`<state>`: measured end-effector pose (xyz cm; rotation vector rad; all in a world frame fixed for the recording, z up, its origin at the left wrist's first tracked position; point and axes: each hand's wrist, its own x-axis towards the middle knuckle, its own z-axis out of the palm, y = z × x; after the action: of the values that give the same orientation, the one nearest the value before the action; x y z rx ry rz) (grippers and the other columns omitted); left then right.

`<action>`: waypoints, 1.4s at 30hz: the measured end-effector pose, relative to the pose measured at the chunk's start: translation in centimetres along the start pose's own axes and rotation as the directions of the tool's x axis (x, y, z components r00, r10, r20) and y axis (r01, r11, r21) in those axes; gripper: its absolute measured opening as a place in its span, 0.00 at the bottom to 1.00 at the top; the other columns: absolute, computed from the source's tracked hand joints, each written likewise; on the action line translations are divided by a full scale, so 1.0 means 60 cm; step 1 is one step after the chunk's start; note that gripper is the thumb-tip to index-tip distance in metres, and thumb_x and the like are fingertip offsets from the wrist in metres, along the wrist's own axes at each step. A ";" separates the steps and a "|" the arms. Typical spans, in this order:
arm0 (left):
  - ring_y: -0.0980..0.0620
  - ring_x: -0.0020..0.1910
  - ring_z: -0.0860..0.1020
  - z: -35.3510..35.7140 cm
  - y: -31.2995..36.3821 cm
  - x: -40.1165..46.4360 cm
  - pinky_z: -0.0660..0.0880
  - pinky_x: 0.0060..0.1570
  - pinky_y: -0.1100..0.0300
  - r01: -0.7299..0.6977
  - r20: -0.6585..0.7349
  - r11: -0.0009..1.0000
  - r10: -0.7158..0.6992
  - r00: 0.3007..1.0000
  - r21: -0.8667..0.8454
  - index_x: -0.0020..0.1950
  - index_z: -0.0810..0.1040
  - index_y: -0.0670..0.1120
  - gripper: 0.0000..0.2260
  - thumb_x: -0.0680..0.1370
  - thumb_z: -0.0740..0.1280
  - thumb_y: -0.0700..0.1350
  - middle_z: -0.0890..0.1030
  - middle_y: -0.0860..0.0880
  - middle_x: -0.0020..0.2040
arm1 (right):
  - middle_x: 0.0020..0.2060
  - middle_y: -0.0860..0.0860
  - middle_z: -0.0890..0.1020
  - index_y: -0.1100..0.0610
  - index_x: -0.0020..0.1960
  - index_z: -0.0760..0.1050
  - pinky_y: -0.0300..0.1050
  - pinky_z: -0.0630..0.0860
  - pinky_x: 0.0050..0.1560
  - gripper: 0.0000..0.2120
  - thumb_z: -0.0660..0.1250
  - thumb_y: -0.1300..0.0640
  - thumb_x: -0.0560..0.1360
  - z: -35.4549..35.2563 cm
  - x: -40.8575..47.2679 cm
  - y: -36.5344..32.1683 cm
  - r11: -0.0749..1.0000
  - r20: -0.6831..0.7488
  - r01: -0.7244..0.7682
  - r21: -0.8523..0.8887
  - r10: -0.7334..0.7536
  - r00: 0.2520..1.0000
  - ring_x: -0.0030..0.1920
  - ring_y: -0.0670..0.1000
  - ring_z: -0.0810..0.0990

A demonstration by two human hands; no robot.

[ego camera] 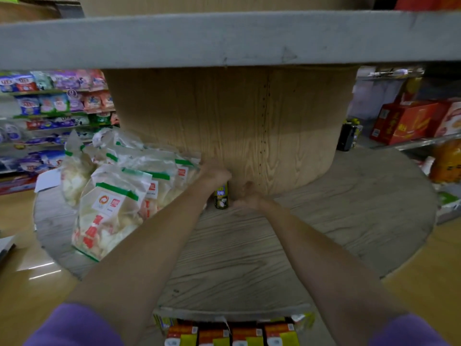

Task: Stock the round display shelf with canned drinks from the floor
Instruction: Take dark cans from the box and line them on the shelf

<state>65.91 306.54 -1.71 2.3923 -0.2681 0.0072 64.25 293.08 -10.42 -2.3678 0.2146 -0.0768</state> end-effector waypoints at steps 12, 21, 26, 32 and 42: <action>0.50 0.31 0.77 0.239 0.195 -0.143 0.76 0.30 0.62 -0.200 0.383 0.961 0.260 0.886 -0.190 0.38 0.75 0.46 0.10 0.76 0.65 0.34 0.81 0.42 0.40 | 0.50 0.59 0.83 0.59 0.50 0.78 0.55 0.79 0.55 0.11 0.75 0.61 0.69 -0.267 -0.254 0.196 0.958 -0.283 -0.246 0.148 0.279 0.918 0.52 0.59 0.82; 0.47 0.34 0.79 0.496 0.388 -0.358 0.77 0.35 0.59 -0.219 0.670 0.928 0.370 0.644 -0.302 0.42 0.77 0.42 0.05 0.75 0.66 0.33 0.81 0.38 0.40 | 0.45 0.61 0.83 0.57 0.41 0.77 0.58 0.80 0.52 0.03 0.72 0.61 0.71 -0.393 -0.547 0.468 0.826 -0.393 -0.526 0.201 0.560 0.729 0.48 0.62 0.83; 0.47 0.40 0.78 0.657 0.399 -0.469 0.75 0.42 0.56 -0.390 0.763 0.905 0.372 0.529 -0.171 0.47 0.81 0.39 0.03 0.75 0.68 0.35 0.82 0.40 0.42 | 0.46 0.56 0.81 0.59 0.52 0.79 0.45 0.74 0.48 0.09 0.71 0.59 0.72 -0.342 -0.672 0.624 0.693 -0.319 -0.657 0.296 0.720 0.616 0.50 0.56 0.80; 0.47 0.46 0.79 0.838 0.297 -0.578 0.74 0.47 0.56 -0.442 0.842 0.897 0.255 0.475 -0.022 0.39 0.77 0.47 0.05 0.74 0.67 0.38 0.81 0.46 0.42 | 0.45 0.59 0.83 0.58 0.44 0.77 0.45 0.71 0.42 0.03 0.68 0.59 0.73 -0.193 -0.780 0.782 0.558 -0.177 -0.757 0.341 0.829 0.531 0.48 0.60 0.82; 0.44 0.43 0.74 1.085 0.028 -0.639 0.76 0.43 0.50 -0.575 0.965 0.810 0.050 0.256 0.111 0.42 0.71 0.54 0.05 0.76 0.61 0.44 0.74 0.47 0.47 | 0.51 0.57 0.81 0.59 0.58 0.76 0.44 0.72 0.44 0.13 0.63 0.63 0.74 0.062 -0.862 0.911 0.199 0.020 -0.878 0.434 0.973 0.231 0.52 0.60 0.79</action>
<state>23.57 269.22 -51.97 2.4071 -1.4936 -1.3591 6.57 266.03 -50.58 -1.4368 1.6437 0.1652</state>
